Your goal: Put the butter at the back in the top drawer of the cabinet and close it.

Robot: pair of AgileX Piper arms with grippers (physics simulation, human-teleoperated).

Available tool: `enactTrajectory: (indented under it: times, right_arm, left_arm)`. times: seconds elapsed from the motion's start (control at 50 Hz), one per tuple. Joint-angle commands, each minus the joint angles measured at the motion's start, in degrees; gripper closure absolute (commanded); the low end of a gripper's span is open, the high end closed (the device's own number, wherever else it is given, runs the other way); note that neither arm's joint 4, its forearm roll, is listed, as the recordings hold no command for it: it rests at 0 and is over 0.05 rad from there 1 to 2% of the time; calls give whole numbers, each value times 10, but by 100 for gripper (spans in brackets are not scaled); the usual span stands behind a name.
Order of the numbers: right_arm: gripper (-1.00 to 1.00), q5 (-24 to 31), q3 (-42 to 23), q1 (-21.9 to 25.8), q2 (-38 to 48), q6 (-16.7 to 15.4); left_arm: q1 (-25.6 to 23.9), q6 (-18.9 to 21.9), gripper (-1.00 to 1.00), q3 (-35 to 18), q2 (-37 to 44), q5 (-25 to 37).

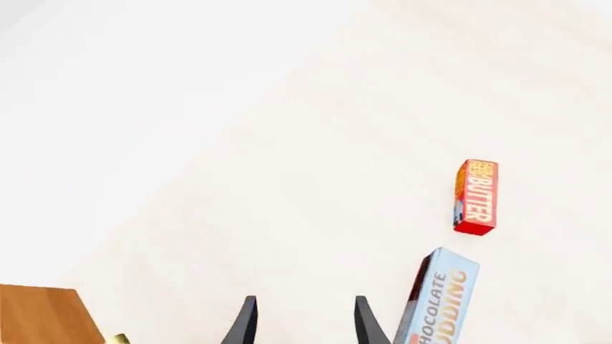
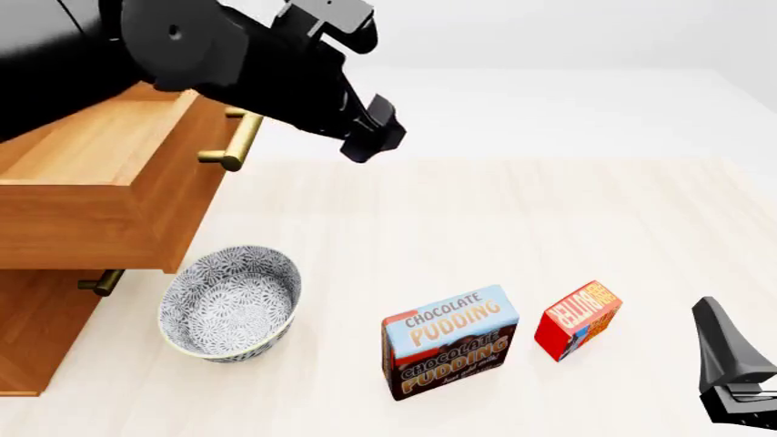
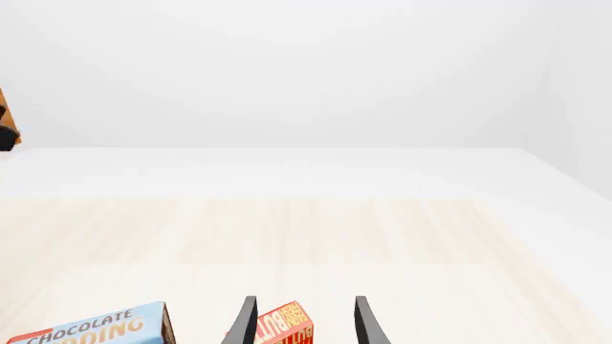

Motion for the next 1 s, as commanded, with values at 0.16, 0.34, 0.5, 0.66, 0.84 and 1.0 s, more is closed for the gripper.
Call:
enactTrajectory:
  times: [0.16, 0.34, 0.5, 0.66, 0.84, 1.0]
  right_arm:
    - [-100, 0, 0, 0, 0, 0]
    - [-100, 0, 0, 0, 0, 0]
    - [-100, 0, 0, 0, 0, 0]
    - [-100, 0, 0, 0, 0, 0]
    - [-100, 0, 0, 0, 0, 0]
    - [-100, 0, 0, 0, 0, 0]
  left_arm:
    - [-27, 11, -100, -33, 58, -6]
    - [-41, 13, -100, -55, 86, -5]
    - [-54, 11, -100, -82, 111, 2]
    - [-69, 10, -100, -110, 142, 4]
    - [-87, 11, -100, -146, 172, 13]
    - [-101, 8, -100, -165, 193, 16]
